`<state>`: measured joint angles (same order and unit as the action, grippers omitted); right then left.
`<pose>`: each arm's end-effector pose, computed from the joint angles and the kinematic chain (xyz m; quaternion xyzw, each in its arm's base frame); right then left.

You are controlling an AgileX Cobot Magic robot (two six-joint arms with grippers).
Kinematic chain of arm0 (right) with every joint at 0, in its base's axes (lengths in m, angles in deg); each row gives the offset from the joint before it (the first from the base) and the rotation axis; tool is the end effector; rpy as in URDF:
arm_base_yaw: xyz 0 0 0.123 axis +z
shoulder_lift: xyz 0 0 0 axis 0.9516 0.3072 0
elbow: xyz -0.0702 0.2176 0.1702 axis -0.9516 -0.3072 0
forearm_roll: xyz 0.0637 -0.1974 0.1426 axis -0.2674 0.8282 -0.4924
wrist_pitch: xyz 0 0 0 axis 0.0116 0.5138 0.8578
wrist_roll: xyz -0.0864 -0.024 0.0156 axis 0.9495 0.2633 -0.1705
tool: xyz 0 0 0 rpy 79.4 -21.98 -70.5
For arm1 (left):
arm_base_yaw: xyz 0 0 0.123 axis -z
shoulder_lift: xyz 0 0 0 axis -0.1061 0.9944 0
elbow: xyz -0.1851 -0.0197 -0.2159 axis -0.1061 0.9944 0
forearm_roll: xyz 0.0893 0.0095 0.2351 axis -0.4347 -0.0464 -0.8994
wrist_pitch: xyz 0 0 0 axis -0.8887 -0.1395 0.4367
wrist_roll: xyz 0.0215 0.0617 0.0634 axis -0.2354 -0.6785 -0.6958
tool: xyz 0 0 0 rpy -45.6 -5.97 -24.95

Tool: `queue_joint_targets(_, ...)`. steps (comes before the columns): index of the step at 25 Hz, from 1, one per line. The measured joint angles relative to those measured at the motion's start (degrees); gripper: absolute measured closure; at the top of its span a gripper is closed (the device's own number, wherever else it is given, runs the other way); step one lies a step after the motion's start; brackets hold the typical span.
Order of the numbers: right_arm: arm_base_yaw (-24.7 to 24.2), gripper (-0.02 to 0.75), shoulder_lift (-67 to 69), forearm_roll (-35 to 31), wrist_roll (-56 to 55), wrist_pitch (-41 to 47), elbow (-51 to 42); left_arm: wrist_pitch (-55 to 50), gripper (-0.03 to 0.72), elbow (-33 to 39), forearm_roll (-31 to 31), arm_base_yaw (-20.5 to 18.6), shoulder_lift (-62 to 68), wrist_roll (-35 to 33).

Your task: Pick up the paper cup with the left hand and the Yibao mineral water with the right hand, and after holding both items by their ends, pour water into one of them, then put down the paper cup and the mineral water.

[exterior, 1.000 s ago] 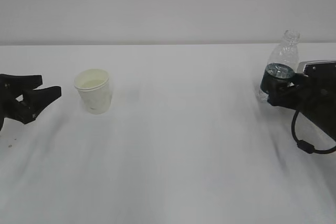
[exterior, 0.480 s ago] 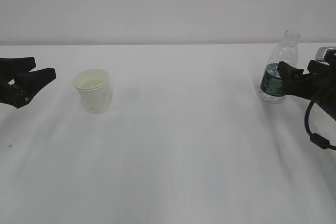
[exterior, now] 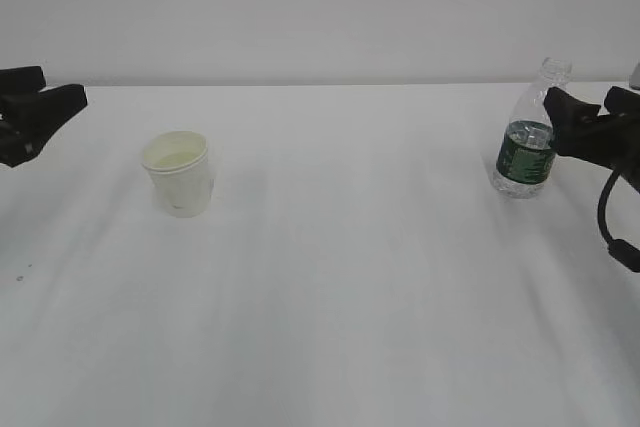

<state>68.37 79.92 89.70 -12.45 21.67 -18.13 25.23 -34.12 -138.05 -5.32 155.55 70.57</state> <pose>0.3297 -0.0079 0.1473 -0.0189 0.7265 0.0403 0.6857 0.3052 -0.0038 0.1943 0.1965 0.6912 -0.2099 0.6630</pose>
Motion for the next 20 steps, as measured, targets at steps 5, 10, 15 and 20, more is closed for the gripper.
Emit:
queue_joint_targets(5, 0.0, 0.145, -3.0, -0.6, -0.5, 0.0, -0.9, 0.0, 0.186, 0.1, 0.1, 0.0, -3.4, 1.8)
queue_joint_targets(10, 0.0, 0.145, -6.2, -0.8, -0.8, 0.1, -1.2, -0.5, 0.187, 0.1, 0.1, 0.0, -7.6, 4.2)
queue_joint_targets(15, 0.0, 0.145, -10.5, -0.9, -0.9, 1.9, -1.2, -3.7, 0.188, 0.2, 0.0, 0.0, -12.5, 6.7)
queue_joint_targets(20, 0.0, 0.145, -15.2, -0.9, -0.9, 5.6, -1.3, -5.1, 0.204, 0.4, -0.1, 0.0, -17.0, 10.3)
